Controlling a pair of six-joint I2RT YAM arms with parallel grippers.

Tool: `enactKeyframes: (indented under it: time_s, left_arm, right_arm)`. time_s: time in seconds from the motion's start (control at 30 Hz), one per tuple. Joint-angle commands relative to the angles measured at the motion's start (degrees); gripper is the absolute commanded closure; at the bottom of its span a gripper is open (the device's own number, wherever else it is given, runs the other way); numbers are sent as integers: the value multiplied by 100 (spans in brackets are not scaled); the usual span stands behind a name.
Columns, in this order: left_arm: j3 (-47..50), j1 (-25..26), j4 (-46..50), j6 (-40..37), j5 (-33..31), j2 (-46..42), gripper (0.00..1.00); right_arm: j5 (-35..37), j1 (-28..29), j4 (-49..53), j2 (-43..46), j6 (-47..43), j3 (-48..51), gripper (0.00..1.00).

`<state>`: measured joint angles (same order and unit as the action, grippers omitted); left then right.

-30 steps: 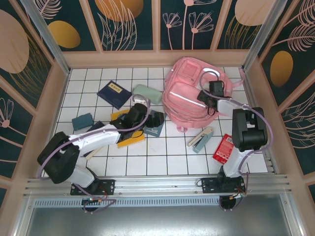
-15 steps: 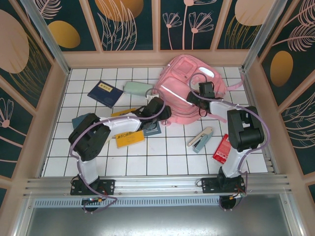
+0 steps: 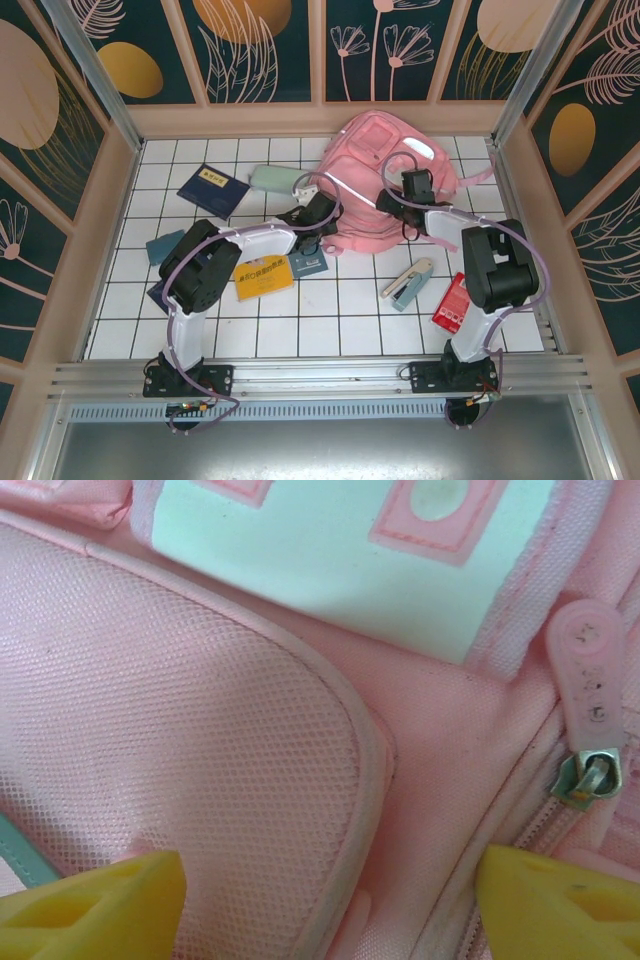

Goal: Pack the student bag

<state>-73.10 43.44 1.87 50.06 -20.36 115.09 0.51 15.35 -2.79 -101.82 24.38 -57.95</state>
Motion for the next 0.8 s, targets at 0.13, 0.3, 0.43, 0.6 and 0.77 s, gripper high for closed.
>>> enactKeyframes:
  time_s: [0.13,0.3,0.43,0.6,0.77]
  left_arm:
    - [733,-144,433,-194,-1093,-813,100]
    - [948,-514,442,-578,-1088,-1105,100]
    - [975,-664,412,-870,-1175,-1199,100]
    - [913,-696,339,-1204,-1044,-1332,83]
    - [1136,-687,0,-1237,-228,-1835,53]
  right_arm:
    - [-321,675,-15,-138,99,-176,23]
    - [-300,1180,61,-306,116,-530,23]
    - [-154,1416,170,-90,89,-701,23]
    - [96,1444,-415,780,7,-26,24]
    - [449,1391,-518,1631,-500,816,24]
